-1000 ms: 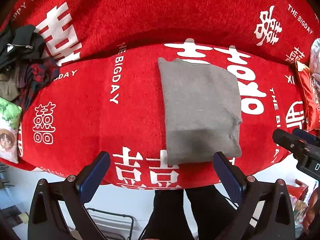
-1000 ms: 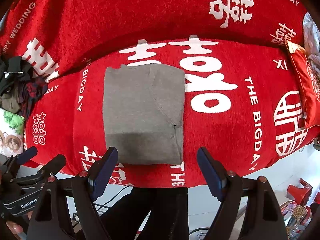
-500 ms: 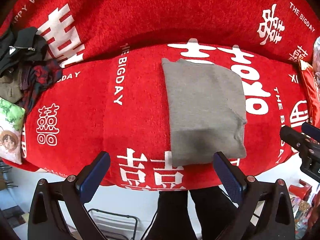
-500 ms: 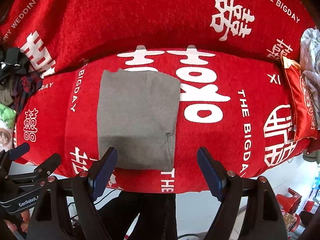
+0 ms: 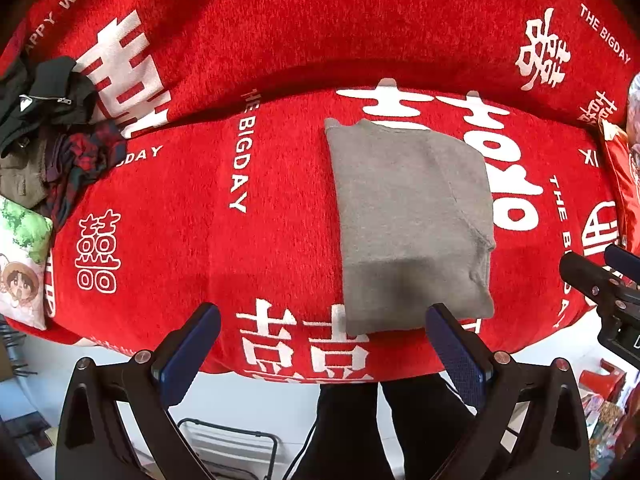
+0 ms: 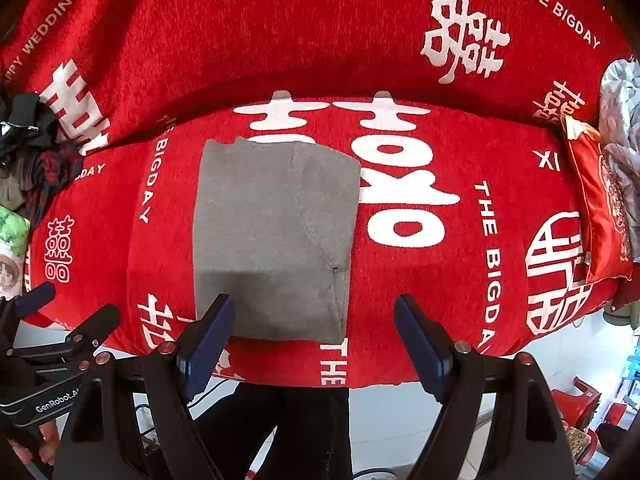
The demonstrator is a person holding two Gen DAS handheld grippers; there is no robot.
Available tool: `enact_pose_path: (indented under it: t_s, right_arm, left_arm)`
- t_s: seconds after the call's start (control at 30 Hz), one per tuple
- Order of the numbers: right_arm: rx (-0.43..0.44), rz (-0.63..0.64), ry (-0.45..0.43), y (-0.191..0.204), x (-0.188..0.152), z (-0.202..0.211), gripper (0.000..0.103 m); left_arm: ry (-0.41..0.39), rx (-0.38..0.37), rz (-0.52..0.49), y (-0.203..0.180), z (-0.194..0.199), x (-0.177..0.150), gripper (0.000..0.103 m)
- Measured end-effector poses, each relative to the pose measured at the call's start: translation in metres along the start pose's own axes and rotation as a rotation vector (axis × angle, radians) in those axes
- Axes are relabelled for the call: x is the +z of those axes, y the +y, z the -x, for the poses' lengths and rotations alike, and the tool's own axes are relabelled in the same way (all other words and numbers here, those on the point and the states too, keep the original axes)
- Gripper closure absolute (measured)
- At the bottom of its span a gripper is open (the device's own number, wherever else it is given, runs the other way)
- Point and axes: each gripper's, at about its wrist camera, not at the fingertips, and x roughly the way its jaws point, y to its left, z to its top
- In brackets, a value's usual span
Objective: Fold small clothes
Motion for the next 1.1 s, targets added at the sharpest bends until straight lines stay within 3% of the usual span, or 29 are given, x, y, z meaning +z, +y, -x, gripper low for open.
enact_pose_path:
  t_s: [1.1]
  right_arm:
    - [0.003,0.01,-0.002,-0.006,0.002,-0.001,0.019]
  left_arm:
    - [0.006,0.027,-0.005,-0.017,0.0,-0.002,0.001]
